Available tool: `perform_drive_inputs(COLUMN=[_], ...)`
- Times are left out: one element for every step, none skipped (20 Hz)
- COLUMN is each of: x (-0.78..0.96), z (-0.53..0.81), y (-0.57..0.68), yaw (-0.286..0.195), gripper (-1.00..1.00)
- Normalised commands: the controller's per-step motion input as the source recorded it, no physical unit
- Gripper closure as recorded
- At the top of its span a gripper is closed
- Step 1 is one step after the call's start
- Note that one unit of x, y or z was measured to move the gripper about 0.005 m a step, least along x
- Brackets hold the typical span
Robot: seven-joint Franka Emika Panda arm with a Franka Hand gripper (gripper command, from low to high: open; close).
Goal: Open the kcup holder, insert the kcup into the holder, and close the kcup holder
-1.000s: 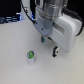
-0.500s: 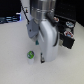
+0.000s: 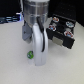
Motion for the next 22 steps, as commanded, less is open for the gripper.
perform_drive_inputs(x=[-0.16,-0.13,-0.08,-0.06,-0.05,-0.13,0.0,0.0,0.0,-0.15,-0.28,-0.39,-0.45,-0.47,-0.48,-0.45,-0.4,-0.35,-0.06,-0.08,-0.05,0.0], z=[-0.36,-0.35,-0.33,-0.32,-0.31,-0.09,0.0,0.02,0.09,0.14,0.17,0.14,0.11,0.06,0.0,0.0,0.0,0.0,0.0,-0.08,-0.15,-0.12], y=[-0.39,-0.35,-0.28,-0.19,-0.15,0.04,0.04,0.14,0.27,0.37,0.37,0.31,0.21,0.13,0.05,0.03,0.03,0.01,0.0,-0.09,-0.15,-0.21], yaw=[-0.295,-0.293,-0.276,-0.259,-0.254,0.002,0.004,0.007,0.01,0.005,0.0,0.0,0.0,-0.017,-0.036,-0.036,-0.038,-0.042,-0.006,-0.031,-0.083,-0.072], gripper=[-1.0,-1.0,-1.0,-1.0,-1.0,-1.0,-1.0,-1.0,-1.0,-1.0,-1.0,-1.0,-1.0,-1.0,-1.0,-1.0,-1.0,-1.0,-1.0,-1.0,-1.0,-1.0])
